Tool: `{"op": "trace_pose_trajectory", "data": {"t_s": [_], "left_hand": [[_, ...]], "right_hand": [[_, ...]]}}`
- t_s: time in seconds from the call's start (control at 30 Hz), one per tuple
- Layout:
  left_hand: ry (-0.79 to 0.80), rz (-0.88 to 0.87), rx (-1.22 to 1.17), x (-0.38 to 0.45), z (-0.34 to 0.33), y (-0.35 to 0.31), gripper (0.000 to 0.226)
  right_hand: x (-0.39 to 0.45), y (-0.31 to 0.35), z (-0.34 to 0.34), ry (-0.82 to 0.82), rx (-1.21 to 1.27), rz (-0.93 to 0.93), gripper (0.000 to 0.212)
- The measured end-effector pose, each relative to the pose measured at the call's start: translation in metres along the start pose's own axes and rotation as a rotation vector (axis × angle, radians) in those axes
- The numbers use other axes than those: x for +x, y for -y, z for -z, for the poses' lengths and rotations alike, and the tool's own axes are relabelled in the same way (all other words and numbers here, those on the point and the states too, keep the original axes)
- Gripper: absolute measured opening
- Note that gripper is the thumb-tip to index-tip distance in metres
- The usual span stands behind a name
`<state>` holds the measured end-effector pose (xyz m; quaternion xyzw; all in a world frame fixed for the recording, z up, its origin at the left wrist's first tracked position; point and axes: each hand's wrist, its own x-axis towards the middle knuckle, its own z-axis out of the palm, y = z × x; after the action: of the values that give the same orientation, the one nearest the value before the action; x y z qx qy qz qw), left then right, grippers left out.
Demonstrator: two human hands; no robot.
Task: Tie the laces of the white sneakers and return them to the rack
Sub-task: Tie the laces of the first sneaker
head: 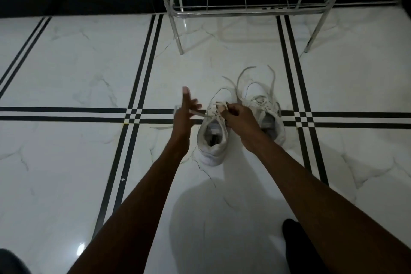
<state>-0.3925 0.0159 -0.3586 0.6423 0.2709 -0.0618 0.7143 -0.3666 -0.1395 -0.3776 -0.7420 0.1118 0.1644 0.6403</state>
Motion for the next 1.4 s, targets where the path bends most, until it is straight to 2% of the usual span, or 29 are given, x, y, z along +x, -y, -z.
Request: {"op": "trace_pose_trajectory", "data": {"t_s": [0.03,0.1,0.17,0.3,0.43,0.57,0.77,0.93,1.1,1.3,1.4], "left_hand": [[0.064,0.007,0.074,-0.006,-0.002,0.003,0.071],[0.159,-0.069,0.181,-0.015,-0.004,0.012,0.045],[0.143,-0.231,0.288,-0.014,-0.001,0.022,0.028],[0.054,-0.412,0.504,-0.002,0.002,0.029,0.025],[-0.006,-0.489,0.622,0.006,-0.005,0.024,0.024],[-0.127,-0.526,0.708,0.006,-0.004,0.032,0.02],[-0.276,-0.411,0.652,-0.007,-0.012,0.038,0.021],[-0.304,-0.333,0.557,-0.007,-0.01,0.044,0.025],[-0.172,-0.257,0.339,-0.003,0.002,0.043,0.041],[0.027,-0.29,0.2,-0.007,0.016,0.011,0.036],[0.083,-0.401,0.193,-0.006,0.02,-0.013,0.028]], "right_hand": [[-0.002,-0.003,0.001,0.01,-0.002,0.014,0.015],[-0.007,-0.005,0.002,0.003,-0.038,0.05,0.008],[-0.008,-0.007,0.003,-0.062,-0.139,0.105,0.006],[-0.009,-0.013,0.003,-0.194,-0.289,0.177,0.018],[-0.004,-0.012,-0.004,-0.297,-0.432,0.203,0.021],[-0.002,-0.009,-0.011,-0.289,-0.477,0.219,0.024],[-0.003,-0.007,-0.014,-0.289,-0.444,0.166,0.022],[-0.004,-0.008,-0.015,-0.284,-0.363,0.062,0.024],[0.004,-0.012,-0.005,-0.163,-0.251,0.02,0.025],[-0.002,0.019,0.002,-0.123,0.085,0.055,0.014],[0.006,0.038,0.004,-0.049,0.005,0.124,0.019]]}}
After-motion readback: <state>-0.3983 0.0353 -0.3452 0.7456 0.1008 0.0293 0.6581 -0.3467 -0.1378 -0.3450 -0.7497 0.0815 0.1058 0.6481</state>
